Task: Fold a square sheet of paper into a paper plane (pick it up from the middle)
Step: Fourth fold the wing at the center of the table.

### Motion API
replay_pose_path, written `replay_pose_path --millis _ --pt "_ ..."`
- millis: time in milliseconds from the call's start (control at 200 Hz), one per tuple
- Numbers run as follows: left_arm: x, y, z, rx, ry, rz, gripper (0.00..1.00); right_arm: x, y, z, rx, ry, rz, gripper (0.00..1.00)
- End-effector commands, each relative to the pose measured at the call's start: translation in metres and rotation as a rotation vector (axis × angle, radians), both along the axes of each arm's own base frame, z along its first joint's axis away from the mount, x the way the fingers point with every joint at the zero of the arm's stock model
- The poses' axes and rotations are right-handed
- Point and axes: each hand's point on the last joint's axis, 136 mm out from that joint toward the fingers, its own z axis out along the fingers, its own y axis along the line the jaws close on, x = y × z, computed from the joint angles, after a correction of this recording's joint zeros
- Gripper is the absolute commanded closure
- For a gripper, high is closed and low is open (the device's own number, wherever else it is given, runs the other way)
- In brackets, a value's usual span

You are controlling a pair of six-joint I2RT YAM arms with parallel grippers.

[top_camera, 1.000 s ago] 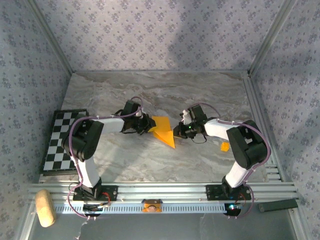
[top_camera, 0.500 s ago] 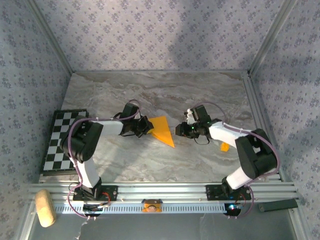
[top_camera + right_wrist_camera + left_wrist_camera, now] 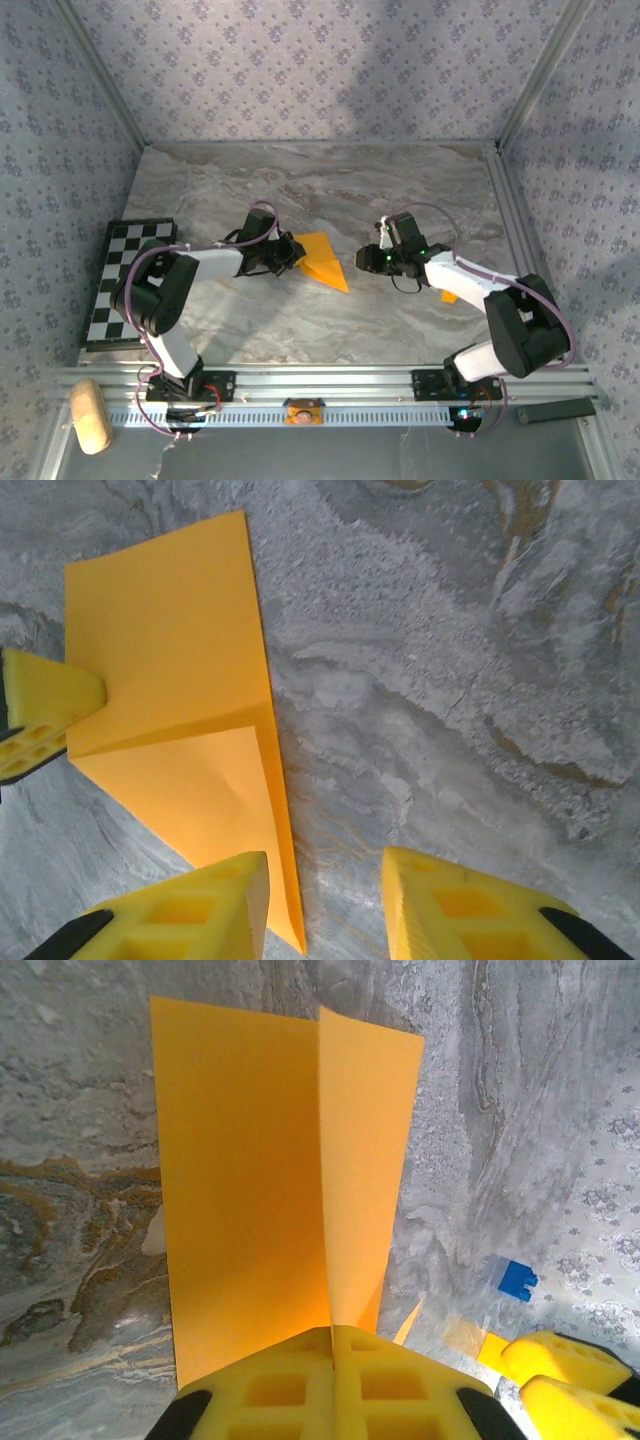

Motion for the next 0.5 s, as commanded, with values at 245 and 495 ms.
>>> replay_pose_path --millis 245,495 --pt "-0.002 -0.002 0.009 -0.008 -0.023 0.029 0.99 -0.019 0.034 0.029 -0.134 -0.477 0.196 0.62" --pt "-0.004 -0.009 0.016 -0.024 -0.03 0.019 0.98 -0.039 0.063 0.017 -0.335 -0.622 0.416 0.61"
